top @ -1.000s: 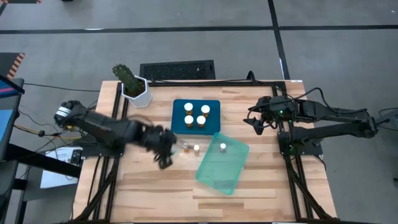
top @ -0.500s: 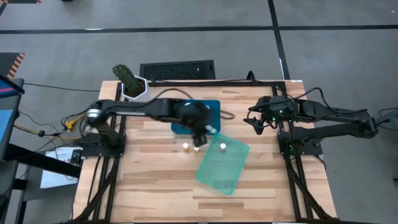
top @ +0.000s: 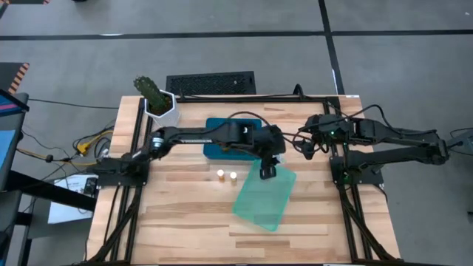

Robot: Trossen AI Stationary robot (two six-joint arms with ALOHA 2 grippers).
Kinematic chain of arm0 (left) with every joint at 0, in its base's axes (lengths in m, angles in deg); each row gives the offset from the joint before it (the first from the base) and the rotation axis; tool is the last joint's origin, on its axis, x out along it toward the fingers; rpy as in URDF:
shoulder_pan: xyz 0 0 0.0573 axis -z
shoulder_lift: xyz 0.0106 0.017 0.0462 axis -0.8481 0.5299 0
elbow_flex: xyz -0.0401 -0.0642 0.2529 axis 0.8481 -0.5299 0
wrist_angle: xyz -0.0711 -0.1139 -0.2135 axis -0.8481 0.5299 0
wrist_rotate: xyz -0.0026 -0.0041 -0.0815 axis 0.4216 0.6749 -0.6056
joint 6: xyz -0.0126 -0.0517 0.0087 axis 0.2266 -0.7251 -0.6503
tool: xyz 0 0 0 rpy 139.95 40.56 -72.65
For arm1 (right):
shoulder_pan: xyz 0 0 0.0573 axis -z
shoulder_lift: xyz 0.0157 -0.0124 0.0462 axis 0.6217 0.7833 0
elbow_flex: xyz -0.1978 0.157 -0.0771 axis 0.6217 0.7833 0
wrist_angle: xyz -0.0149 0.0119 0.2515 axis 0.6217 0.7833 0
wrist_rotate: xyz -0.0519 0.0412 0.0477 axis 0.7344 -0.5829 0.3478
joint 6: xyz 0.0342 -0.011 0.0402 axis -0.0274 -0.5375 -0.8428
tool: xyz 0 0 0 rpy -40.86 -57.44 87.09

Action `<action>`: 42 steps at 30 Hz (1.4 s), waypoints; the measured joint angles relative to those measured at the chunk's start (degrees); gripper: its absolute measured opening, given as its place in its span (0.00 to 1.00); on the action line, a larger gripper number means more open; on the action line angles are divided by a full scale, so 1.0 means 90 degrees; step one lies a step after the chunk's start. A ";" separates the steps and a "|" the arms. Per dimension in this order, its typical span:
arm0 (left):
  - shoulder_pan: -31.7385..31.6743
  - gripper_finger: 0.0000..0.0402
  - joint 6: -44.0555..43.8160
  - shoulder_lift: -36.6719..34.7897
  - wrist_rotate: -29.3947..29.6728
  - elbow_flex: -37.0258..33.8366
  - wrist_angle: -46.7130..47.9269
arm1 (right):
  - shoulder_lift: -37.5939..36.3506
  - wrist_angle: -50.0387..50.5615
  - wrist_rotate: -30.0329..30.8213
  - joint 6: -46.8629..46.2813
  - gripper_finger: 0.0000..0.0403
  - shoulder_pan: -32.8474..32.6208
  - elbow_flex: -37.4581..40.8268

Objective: Pick and place medicine bottles into bin by pill shape (circle, oval)
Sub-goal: Put the small green pill bottle into the green bin

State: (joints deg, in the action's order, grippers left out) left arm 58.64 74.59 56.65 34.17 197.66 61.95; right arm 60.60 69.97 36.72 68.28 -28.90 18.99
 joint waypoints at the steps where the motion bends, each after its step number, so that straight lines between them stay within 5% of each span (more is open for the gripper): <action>1: 0.0018 0.28 -0.0002 0.0025 -0.0071 -0.0084 -0.0093 | 0.0000 0.0063 0.0004 0.0000 0.83 0.0000 0.0000; 32: 0.0248 0.28 0.0881 0.0778 0.0456 -0.0306 -0.0132 | 0.0000 0.0272 0.0010 0.0017 0.83 0.0000 0.0000; 42: 0.0531 0.28 0.0699 -0.0218 0.0648 -0.0089 0.1308 | -0.0002 0.0310 0.0007 0.0002 0.83 0.0000 0.0000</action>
State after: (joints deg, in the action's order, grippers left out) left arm 63.42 80.88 54.69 40.00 196.86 73.72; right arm 60.58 72.77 36.78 68.31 -28.90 18.99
